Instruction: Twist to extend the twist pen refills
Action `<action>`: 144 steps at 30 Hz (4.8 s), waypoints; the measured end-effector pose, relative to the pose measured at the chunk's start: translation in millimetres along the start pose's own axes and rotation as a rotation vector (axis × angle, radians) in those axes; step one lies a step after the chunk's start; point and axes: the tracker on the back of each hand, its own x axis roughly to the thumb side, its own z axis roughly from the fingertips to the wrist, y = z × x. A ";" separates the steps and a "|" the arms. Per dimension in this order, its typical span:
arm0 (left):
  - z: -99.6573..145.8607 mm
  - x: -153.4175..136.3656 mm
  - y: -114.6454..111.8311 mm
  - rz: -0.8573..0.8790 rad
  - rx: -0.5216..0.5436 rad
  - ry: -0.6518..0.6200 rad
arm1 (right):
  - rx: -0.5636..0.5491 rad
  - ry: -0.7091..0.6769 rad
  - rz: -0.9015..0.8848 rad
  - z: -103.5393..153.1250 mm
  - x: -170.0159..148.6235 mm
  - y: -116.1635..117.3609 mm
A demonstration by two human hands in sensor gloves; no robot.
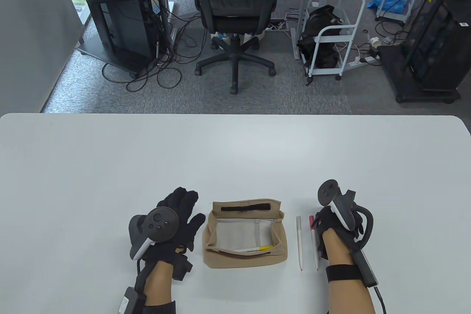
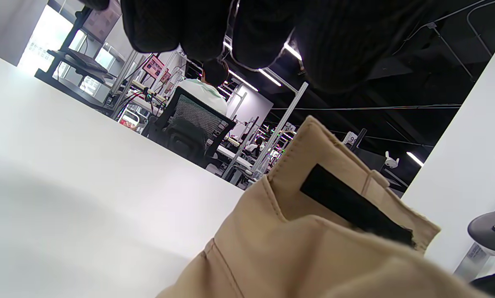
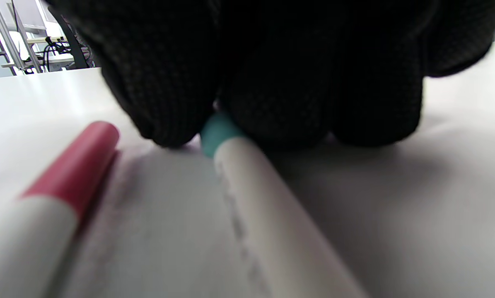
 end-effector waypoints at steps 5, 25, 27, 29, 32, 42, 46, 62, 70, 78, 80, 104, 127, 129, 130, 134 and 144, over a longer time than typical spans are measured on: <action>-0.2 0.6 -0.1 -0.008 -0.004 -0.001 | 0.029 0.030 -0.011 0.6 -2.0 -3.8; 0.0 74.6 -16.9 -0.184 -0.014 -0.213 | 0.245 -0.551 -0.472 43.4 66.0 -62.7; -0.3 87.8 -24.2 -0.225 0.002 -0.250 | 0.212 -0.557 -0.425 44.1 72.8 -56.4; -1.5 100.1 -32.3 -0.271 0.036 -0.280 | 0.165 -0.557 -0.412 43.9 77.6 -49.7; -8.3 110.8 -47.7 -0.269 0.026 -0.293 | 0.126 -0.541 -0.433 44.2 78.9 -44.2; -23.8 112.7 -112.9 -0.438 -0.314 -0.203 | 0.117 -0.531 -0.418 44.4 78.3 -44.1; -19.1 114.6 -123.7 -0.536 -0.427 -0.181 | 0.112 -0.522 -0.416 44.5 77.9 -44.2; -11.9 120.1 -134.2 -0.597 -0.503 -0.155 | 0.092 -0.497 -0.406 43.5 75.7 -42.3; -9.1 119.3 -135.0 -0.596 -0.518 -0.171 | 0.074 -0.502 -0.394 44.5 77.0 -41.6; -10.1 106.4 -130.0 -0.516 -0.505 -0.126 | 0.082 -0.517 -0.396 45.0 79.4 -39.9; -10.9 105.1 -123.9 -0.470 -0.468 -0.117 | 0.079 -0.518 -0.393 44.9 79.9 -39.3; 11.8 100.5 -18.4 0.479 -0.014 -0.322 | -0.098 -0.693 -0.693 101.5 66.6 -139.2; 4.3 93.3 -32.7 0.862 -0.236 -0.431 | 0.575 -1.257 -1.201 126.5 101.5 -132.9; 4.1 92.8 -33.5 0.878 -0.244 -0.431 | 0.599 -1.256 -1.242 126.5 104.5 -129.6; 4.0 92.5 -33.2 0.882 -0.244 -0.431 | 0.585 -1.252 -1.261 125.4 105.0 -128.8; 3.5 90.7 -33.2 0.835 -0.230 -0.424 | 0.534 -1.237 -1.242 122.8 102.0 -129.7; 3.9 90.2 -34.0 0.825 -0.229 -0.419 | 0.281 -1.192 -1.124 127.5 93.1 -142.2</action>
